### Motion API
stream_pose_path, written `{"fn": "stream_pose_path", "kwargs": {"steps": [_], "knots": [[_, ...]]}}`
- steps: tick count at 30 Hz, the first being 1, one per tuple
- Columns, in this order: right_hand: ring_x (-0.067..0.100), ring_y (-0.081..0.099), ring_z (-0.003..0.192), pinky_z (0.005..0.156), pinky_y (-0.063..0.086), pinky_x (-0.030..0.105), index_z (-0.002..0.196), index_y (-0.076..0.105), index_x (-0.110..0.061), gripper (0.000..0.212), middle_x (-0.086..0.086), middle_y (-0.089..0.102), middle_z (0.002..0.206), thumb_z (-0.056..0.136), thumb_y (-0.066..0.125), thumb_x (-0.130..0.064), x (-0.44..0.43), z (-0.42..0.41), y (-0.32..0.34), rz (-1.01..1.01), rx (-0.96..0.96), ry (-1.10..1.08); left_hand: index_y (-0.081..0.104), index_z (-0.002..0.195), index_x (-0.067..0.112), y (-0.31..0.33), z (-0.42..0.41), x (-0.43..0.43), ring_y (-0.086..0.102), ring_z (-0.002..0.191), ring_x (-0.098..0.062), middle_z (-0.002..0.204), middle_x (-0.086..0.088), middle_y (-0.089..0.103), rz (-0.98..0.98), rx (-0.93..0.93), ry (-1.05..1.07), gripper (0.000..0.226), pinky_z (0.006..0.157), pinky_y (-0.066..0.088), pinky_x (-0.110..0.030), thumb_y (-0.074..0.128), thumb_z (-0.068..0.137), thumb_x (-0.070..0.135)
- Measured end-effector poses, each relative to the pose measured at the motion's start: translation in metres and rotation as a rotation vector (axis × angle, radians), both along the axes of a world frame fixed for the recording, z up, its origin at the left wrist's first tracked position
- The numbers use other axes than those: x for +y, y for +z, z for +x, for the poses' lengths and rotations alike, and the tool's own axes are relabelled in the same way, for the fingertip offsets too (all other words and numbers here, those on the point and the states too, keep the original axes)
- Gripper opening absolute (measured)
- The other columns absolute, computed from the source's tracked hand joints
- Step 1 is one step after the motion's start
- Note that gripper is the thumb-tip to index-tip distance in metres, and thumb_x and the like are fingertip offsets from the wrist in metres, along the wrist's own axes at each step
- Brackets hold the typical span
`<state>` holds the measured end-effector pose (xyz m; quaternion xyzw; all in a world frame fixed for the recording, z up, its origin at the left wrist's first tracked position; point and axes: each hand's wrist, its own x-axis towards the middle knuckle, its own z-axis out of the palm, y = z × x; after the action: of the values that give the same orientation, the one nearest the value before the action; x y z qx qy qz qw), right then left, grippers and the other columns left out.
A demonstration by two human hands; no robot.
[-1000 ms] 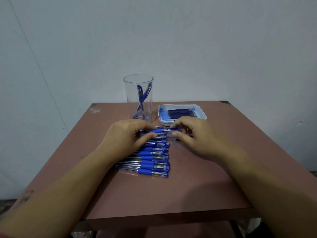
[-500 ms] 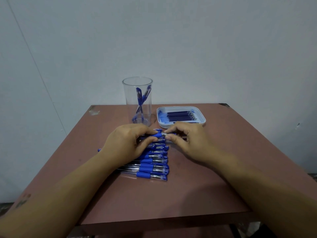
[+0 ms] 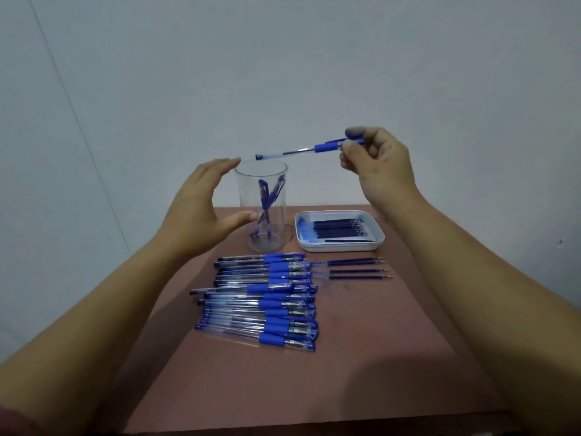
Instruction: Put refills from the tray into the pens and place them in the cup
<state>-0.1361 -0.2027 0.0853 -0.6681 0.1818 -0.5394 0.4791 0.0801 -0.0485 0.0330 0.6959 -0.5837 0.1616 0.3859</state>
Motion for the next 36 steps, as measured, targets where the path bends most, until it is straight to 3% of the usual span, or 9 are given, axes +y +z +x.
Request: {"fn": "stream_pose_path", "kwargs": {"steps": [6,10,14,17,23,28,33,36], "knots": [[0.002,0.056,0.064,0.066,0.045,0.018,0.103,0.043,-0.019,0.027,0.000,0.063,0.082,0.089,0.065,-0.012,-0.020,0.035,0.005,-0.134,0.166,-0.094,0.039,0.145,0.027,-0.019,0.016,-0.018,0.042,0.135,-0.016,0.151,0.001,0.040,-0.020,-0.038,-0.020,0.088,0.107,0.043,-0.041,0.084,0.071,0.038],[-0.007,0.053,0.060,0.063,0.043,0.010,0.095,0.051,-0.019,0.021,-0.004,0.063,0.081,0.087,0.069,-0.013,-0.018,0.057,0.000,-0.278,0.297,-0.098,0.032,0.146,0.030,-0.028,0.015,-0.027,0.043,0.133,-0.015,0.150,0.003,0.040,-0.039,0.050,-0.060,0.096,0.107,0.041,-0.035,0.087,0.068,0.030],[0.004,0.057,0.077,0.071,0.041,0.014,0.095,0.064,-0.019,0.005,-0.006,0.064,0.087,0.090,0.065,-0.018,-0.012,0.073,-0.007,-0.441,0.436,-0.046,0.025,0.146,0.034,-0.031,0.014,-0.031,0.041,0.129,-0.003,0.148,0.004,0.043,-0.012,0.111,-0.109,0.102,0.104,0.041,-0.029,0.089,0.067,0.029],[0.012,0.043,0.101,0.085,0.033,0.022,0.096,0.070,-0.018,0.020,-0.007,0.052,0.101,0.097,0.055,-0.031,-0.011,0.076,-0.015,-0.588,0.603,-0.061,0.022,0.147,0.035,-0.031,0.015,-0.031,0.040,0.125,0.003,0.149,0.005,0.042,-0.001,0.123,-0.126,0.104,0.101,0.040,-0.023,0.089,0.067,0.030],[0.016,0.035,0.113,0.100,0.036,0.039,0.116,0.068,-0.027,0.030,-0.006,0.045,0.111,0.096,0.052,-0.043,-0.007,0.065,-0.021,-0.641,0.675,-0.075,0.019,0.147,0.040,-0.032,0.015,-0.031,0.045,0.122,0.000,0.150,0.002,0.041,0.027,0.157,-0.138,0.107,0.100,0.043,-0.026,0.089,0.066,0.031],[0.011,0.034,0.112,0.094,0.031,0.026,0.127,0.059,-0.027,0.035,-0.007,0.044,0.113,0.095,0.055,-0.040,0.001,0.043,-0.026,-0.616,0.620,-0.115,0.019,0.150,0.035,-0.026,0.007,-0.024,0.045,0.132,-0.012,0.151,0.002,0.040,0.072,0.109,-0.050,0.106,0.103,0.039,-0.030,0.087,0.069,0.035],[0.003,0.044,0.096,0.083,0.033,0.018,0.111,0.066,-0.026,0.020,-0.016,0.053,0.101,0.093,0.061,-0.031,0.008,0.001,-0.045,-0.596,0.793,-0.032,0.020,0.152,0.028,-0.011,-0.019,-0.002,0.034,0.140,-0.025,0.157,-0.003,0.028,0.129,-0.062,0.163,0.094,0.109,0.039,-0.045,0.074,0.079,0.050],[0.003,0.054,0.096,0.084,0.043,0.022,0.104,0.070,-0.024,0.016,-0.017,0.058,0.096,0.091,0.065,-0.029,0.013,-0.011,-0.067,-0.569,0.914,0.042,0.028,0.149,0.031,-0.014,-0.044,0.018,0.039,0.135,-0.016,0.153,0.005,0.034,0.286,-0.082,0.077,0.079,0.105,0.038,-0.034,0.062,0.084,0.060]]}}
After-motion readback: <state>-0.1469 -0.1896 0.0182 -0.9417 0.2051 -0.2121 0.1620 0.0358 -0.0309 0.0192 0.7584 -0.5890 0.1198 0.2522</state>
